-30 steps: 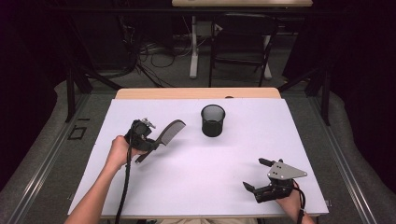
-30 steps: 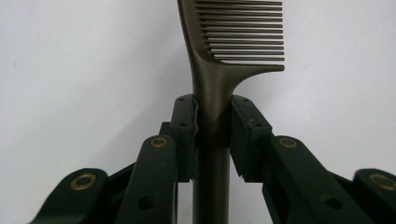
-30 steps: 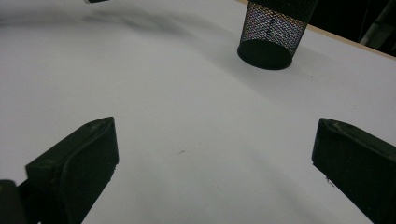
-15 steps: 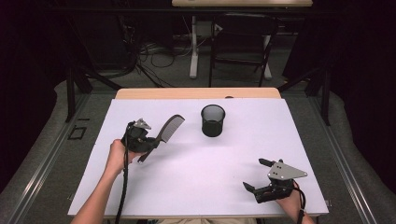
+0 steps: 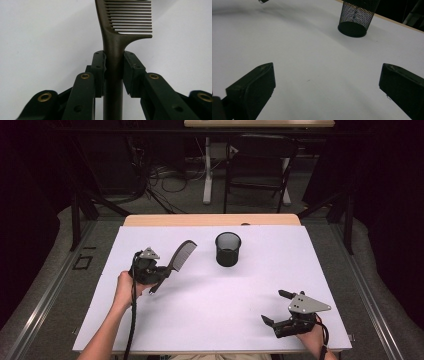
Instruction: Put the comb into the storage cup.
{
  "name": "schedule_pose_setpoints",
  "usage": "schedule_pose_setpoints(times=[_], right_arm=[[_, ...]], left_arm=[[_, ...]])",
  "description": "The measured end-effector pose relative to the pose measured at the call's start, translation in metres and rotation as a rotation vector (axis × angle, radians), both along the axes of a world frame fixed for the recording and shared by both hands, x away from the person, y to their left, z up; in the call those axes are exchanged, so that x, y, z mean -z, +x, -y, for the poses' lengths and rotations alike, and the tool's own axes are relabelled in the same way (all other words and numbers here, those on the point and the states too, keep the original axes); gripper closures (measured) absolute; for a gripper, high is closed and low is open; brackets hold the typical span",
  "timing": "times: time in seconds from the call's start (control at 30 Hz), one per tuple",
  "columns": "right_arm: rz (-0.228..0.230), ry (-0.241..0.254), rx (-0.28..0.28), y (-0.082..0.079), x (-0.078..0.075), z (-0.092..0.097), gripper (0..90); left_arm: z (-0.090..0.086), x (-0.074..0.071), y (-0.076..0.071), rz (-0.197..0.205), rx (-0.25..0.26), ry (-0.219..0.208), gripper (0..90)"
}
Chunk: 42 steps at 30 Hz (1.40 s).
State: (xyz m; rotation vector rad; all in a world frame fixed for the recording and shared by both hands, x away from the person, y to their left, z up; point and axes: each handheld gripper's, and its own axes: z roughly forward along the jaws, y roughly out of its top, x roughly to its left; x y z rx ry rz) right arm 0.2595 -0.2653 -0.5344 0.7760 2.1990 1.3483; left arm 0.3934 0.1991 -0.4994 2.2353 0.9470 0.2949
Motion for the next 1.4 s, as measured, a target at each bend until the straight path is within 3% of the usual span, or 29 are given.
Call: schedule_pose_setpoints(times=[0.87, 1.4], right_arm=[[-0.004, -0.002, -0.001, 0.0004, 0.0007, -0.0012, 0.1], [-0.007, -0.008, -0.001, 0.0010, 0.0011, -0.0010, 0.1]], left_arm=[[0.0072, 0.0027, -0.0052, 0.067, -0.035, -0.048, 72.5], [0.0069, 0.0018, -0.0067, 0.140, -0.080, -0.100, 72.6]])
